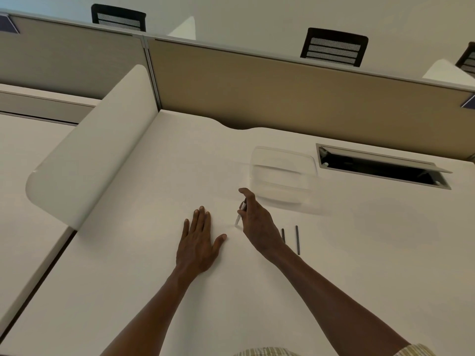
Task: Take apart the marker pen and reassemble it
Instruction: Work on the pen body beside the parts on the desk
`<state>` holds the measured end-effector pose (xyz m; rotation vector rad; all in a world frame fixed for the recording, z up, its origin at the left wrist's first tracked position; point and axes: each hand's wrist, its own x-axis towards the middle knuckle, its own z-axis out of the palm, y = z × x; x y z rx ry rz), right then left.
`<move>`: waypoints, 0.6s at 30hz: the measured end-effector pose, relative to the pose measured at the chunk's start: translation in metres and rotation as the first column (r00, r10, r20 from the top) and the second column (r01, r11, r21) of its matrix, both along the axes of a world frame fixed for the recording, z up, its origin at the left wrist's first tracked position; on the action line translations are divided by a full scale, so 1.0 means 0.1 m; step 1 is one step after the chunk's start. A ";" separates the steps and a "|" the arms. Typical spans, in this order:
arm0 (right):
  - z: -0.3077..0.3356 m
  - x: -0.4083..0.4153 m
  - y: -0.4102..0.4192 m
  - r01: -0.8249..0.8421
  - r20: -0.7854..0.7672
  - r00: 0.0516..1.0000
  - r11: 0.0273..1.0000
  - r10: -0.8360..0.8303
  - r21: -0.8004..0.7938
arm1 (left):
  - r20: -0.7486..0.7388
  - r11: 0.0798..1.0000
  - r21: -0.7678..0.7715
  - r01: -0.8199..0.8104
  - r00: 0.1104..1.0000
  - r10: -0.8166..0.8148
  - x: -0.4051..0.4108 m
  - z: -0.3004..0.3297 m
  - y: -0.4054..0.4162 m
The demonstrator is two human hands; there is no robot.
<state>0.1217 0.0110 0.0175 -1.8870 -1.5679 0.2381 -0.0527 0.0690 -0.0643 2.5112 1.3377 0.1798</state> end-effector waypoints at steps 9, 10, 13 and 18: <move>0.02 -0.05 0.05 -0.055 0.038 0.998 0.998 0.055 0.016 | 0.008 1.000 0.007 -0.001 1.000 0.001 0.00 -0.03 0.01; -0.01 -0.05 0.03 -0.079 0.047 0.996 0.997 0.080 -0.003 | 0.009 1.000 0.007 -0.001 1.000 0.000 0.00 -0.03 0.01; -0.04 -0.04 0.01 -0.093 0.053 0.994 0.995 0.095 -0.042 | 0.017 1.000 0.012 -0.003 1.000 0.002 0.00 -0.03 0.01; -0.04 -0.02 0.02 -0.078 0.029 0.996 0.994 0.080 -0.072 | 0.027 1.000 0.012 -0.003 1.000 0.003 0.00 -0.03 0.00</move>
